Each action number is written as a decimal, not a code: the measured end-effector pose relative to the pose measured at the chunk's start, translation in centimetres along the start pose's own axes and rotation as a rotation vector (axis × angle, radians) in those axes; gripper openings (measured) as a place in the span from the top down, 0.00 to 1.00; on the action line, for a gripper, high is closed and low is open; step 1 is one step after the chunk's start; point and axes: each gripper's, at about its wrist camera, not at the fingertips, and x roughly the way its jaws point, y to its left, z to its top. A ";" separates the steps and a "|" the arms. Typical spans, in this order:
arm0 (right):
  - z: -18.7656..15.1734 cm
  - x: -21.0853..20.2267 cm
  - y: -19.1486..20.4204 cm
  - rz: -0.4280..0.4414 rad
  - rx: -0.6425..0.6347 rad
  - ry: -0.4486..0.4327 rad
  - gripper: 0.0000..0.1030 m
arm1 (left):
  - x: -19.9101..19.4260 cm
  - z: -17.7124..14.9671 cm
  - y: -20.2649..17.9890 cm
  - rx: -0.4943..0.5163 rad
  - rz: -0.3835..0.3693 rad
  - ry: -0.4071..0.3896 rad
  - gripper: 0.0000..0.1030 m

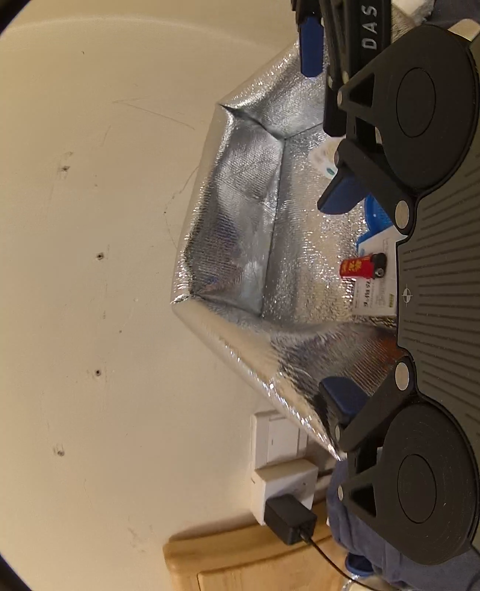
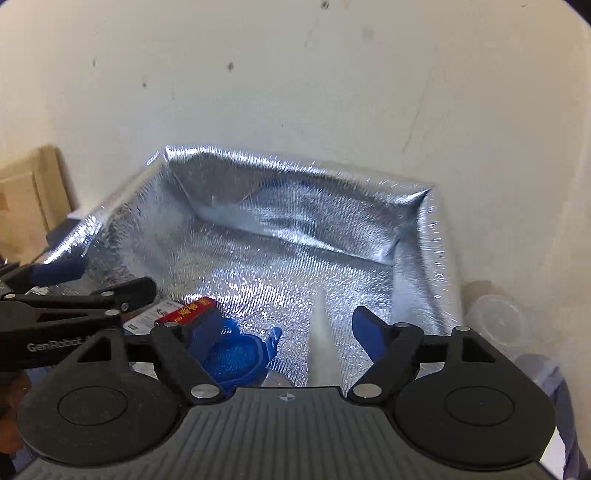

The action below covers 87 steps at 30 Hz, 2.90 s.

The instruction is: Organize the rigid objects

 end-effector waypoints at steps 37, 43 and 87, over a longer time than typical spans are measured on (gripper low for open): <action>-3.0 -8.8 1.7 -0.045 0.096 -0.166 0.00 | -8.1 -2.0 0.1 -0.014 0.070 -0.078 0.00; -3.2 -8.8 1.8 -0.048 0.091 -0.160 0.00 | -8.3 -2.1 0.0 -0.012 0.088 -0.081 0.00; -3.7 -8.6 1.6 -0.054 0.092 -0.139 0.00 | -8.9 -2.2 0.2 -0.003 0.114 -0.083 0.00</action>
